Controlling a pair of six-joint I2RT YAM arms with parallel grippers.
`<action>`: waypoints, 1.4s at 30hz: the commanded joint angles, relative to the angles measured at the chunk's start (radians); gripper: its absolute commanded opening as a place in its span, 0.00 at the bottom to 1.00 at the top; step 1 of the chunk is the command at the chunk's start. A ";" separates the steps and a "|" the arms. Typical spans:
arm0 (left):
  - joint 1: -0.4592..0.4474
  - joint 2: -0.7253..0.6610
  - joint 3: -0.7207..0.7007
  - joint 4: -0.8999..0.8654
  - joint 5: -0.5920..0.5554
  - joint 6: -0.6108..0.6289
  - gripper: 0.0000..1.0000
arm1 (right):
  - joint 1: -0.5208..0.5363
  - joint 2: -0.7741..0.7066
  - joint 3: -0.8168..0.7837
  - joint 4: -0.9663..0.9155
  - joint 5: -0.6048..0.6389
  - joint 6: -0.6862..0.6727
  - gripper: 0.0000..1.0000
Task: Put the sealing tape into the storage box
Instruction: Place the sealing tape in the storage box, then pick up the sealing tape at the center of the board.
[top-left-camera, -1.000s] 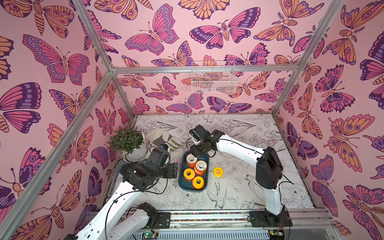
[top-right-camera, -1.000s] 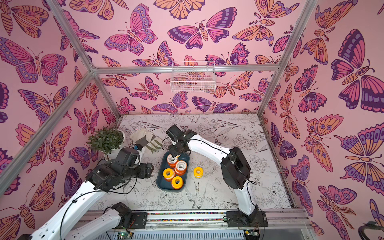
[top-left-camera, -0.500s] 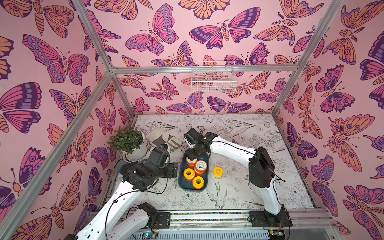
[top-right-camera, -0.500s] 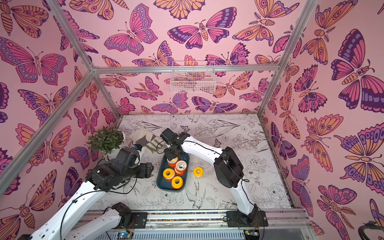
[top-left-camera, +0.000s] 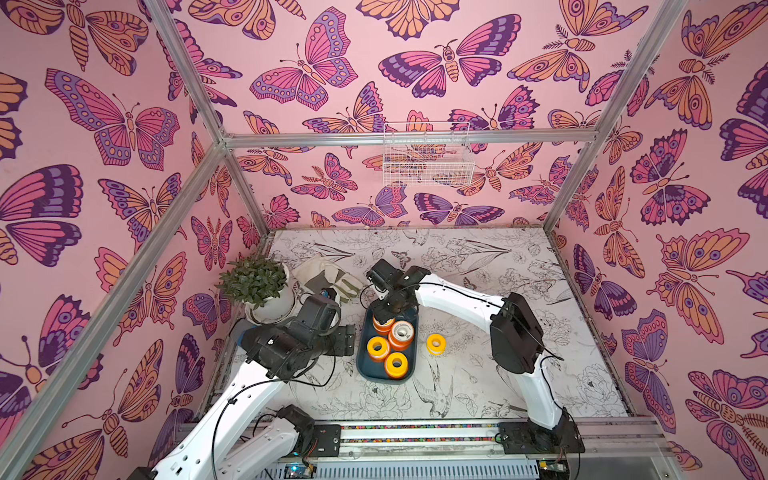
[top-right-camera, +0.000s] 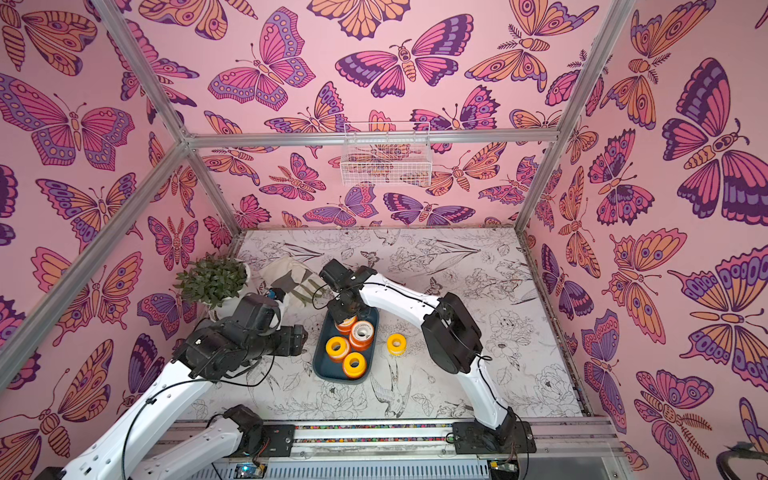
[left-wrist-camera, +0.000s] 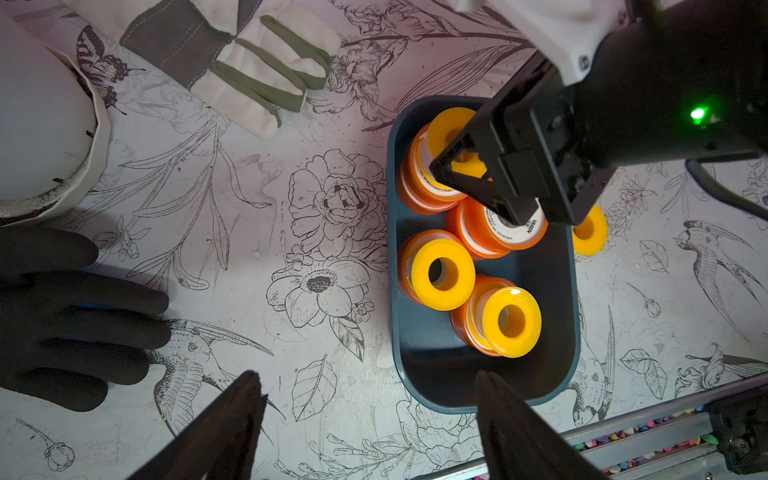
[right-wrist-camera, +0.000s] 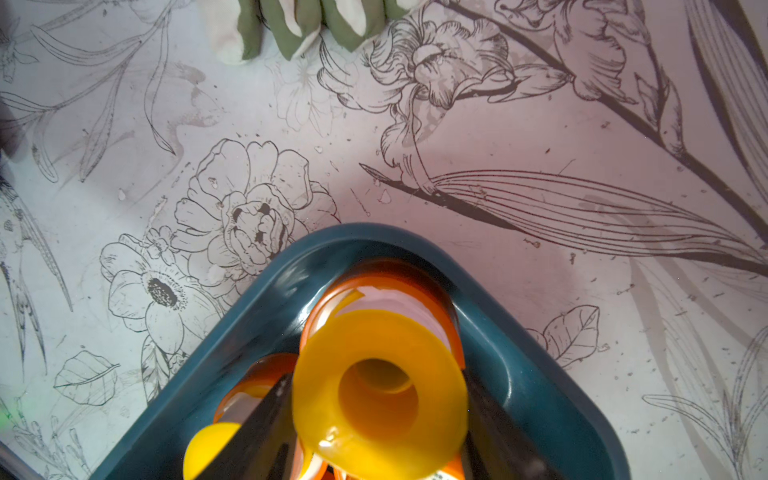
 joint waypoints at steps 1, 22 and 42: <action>0.009 0.002 -0.013 0.002 -0.001 0.013 0.84 | 0.006 0.003 0.031 -0.032 0.009 -0.014 0.69; 0.011 0.002 -0.013 0.004 0.002 0.016 0.84 | -0.037 -0.436 -0.385 0.179 0.223 -0.011 0.73; 0.011 0.016 -0.015 0.016 0.044 0.036 0.84 | -0.308 -1.233 -1.242 0.462 0.592 0.075 0.78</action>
